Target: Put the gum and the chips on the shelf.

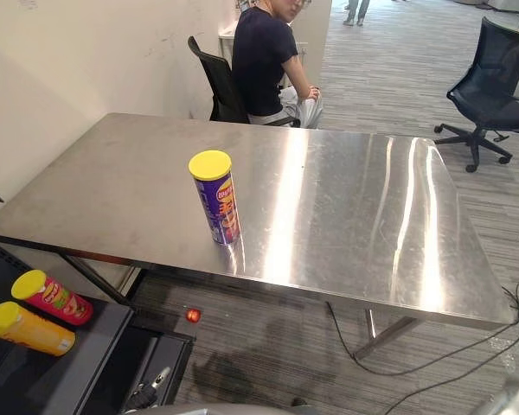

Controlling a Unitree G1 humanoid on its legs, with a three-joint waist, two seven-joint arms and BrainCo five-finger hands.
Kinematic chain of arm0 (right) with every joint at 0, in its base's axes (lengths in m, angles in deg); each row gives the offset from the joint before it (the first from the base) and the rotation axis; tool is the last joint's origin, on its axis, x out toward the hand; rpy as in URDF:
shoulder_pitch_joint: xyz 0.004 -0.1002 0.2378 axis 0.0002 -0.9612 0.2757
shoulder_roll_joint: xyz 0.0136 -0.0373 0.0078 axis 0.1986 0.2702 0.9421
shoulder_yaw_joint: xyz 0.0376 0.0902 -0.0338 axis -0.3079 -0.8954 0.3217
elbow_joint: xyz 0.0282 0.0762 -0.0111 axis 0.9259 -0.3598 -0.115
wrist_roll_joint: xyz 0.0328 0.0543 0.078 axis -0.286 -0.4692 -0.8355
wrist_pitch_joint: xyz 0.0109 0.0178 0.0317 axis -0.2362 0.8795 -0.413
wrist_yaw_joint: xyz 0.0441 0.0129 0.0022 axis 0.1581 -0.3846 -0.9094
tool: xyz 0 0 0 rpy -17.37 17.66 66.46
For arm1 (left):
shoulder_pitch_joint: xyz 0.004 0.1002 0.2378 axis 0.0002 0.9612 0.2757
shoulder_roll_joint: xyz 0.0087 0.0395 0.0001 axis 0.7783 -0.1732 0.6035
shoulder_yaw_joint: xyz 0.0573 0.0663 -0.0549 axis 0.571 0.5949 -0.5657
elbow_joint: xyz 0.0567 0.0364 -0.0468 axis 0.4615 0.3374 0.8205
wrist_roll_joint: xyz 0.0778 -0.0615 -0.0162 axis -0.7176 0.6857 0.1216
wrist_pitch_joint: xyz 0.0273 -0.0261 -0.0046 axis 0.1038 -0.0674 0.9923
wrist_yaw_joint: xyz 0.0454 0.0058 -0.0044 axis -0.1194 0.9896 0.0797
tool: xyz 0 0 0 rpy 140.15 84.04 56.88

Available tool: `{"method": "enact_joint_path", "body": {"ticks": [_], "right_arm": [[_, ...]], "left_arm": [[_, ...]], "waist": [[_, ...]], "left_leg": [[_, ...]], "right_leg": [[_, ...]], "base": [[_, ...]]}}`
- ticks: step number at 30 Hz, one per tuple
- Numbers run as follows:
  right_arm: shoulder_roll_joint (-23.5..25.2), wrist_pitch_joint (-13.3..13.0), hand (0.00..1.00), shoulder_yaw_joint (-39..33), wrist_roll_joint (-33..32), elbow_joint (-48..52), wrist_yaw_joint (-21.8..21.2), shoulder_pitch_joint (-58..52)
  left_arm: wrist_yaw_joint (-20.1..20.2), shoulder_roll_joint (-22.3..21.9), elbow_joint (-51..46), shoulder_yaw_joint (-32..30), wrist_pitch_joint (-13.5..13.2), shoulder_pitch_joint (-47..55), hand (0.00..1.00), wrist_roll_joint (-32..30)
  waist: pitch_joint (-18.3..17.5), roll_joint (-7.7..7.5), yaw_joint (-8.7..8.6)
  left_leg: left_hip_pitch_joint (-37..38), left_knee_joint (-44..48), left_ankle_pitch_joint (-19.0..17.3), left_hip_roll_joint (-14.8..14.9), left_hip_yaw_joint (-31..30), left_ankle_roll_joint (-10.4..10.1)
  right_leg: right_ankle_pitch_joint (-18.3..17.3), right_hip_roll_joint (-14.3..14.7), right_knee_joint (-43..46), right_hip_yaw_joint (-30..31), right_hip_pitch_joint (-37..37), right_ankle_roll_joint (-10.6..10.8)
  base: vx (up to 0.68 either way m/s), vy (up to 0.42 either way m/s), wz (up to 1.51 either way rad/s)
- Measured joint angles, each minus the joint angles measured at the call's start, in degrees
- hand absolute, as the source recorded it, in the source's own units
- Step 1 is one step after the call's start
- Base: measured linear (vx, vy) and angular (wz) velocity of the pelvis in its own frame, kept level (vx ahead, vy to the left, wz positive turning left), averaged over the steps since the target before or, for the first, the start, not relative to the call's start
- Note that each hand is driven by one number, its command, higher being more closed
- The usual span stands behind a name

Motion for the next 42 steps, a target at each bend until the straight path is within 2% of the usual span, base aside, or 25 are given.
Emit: {"method": "enact_joint_path", "body": {"ticks": [5,8,16,23,28,32,42], "right_arm": [[0.1,-0.4,0.0,9.2,-0.4,1.5,-10.4,-0.7],[0.1,-0.3,0.0,13.8,-2.8,1.5,-16.6,-1.0],[-0.1,-0.3,0.0,24.9,-10.4,1.8,-26.3,-1.3],[-0.9,-0.4,0.0,30.8,-14.2,6.5,-29.4,-1.3],[-1.7,-0.3,0.0,36.3,-14.6,7.9,-29.7,-1.1],[-3.5,-0.3,0.0,40.8,-14.6,8.6,-31.8,0.2],[-4.7,-0.2,0.0,46.1,-14.6,8.1,-31.7,3.0]], "left_arm": [[1.1,0.9,0.1,2.7,0.0,0.1,0.0,-0.4],[1.8,1.5,0.6,3.7,0.0,0.2,0.0,-0.4],[2.5,3.6,0.9,7.2,-0.1,0.3,0.0,-2.3],[2.4,4.5,0.9,7.6,-0.4,0.2,0.0,-2.2],[2.3,5.1,0.7,7.6,-0.4,-0.2,0.0,-2.2],[2.3,5.3,0.8,8.0,-0.5,-0.2,0.0,-2.2],[2.2,5.4,0.8,8.6,-0.6,-0.5,0.0,-2.2]], "waist": [[0.0,-0.05,0.0],[0.0,-0.1,0.0],[0.6,-0.85,0.05],[2.0,-1.35,0.02],[2.8,-1.92,0.07],[3.3,-1.95,0.04],[3.7,-1.75,0.12]], "left_leg": [[-0.8,0.0,0.2,-0.5,-1.5,0.2],[-1.0,0.0,0.1,-0.6,-1.8,0.2],[-2.8,0.0,0.5,-1.5,-5.4,0.7],[-3.2,0.0,0.7,-1.9,-6.9,1.1],[-3.8,0.0,1.0,-2.2,-7.7,1.4],[-3.9,0.0,1.0,-2.2,-8.1,1.4],[-4.7,0.0,1.1,-2.3,-9.5,1.7]], "right_leg": [[0.1,-0.1,-0.4,-0.6,-0.3,0.1],[0.4,-0.2,-1.2,-0.8,0.1,0.1],[0.7,-1.3,-1.9,-3.6,0.3,0.4],[0.7,-1.9,-2.0,-4.8,0.6,0.4],[0.8,-2.0,-1.9,-5.4,0.4,0.4],[0.8,-2.0,-2.0,-5.7,0.7,0.4],[0.8,-2.2,-2.0,-7.1,0.8,0.4]], "base": [[-0.01,-0.045,0.07],[0.01,-0.024,0.05],[-0.01,-0.032,0.17],[-0.03,-0.024,0.1],[-0.02,-0.019,0.07],[0.0,-0.007,0.02],[0.0,-0.021,0.07]]}}
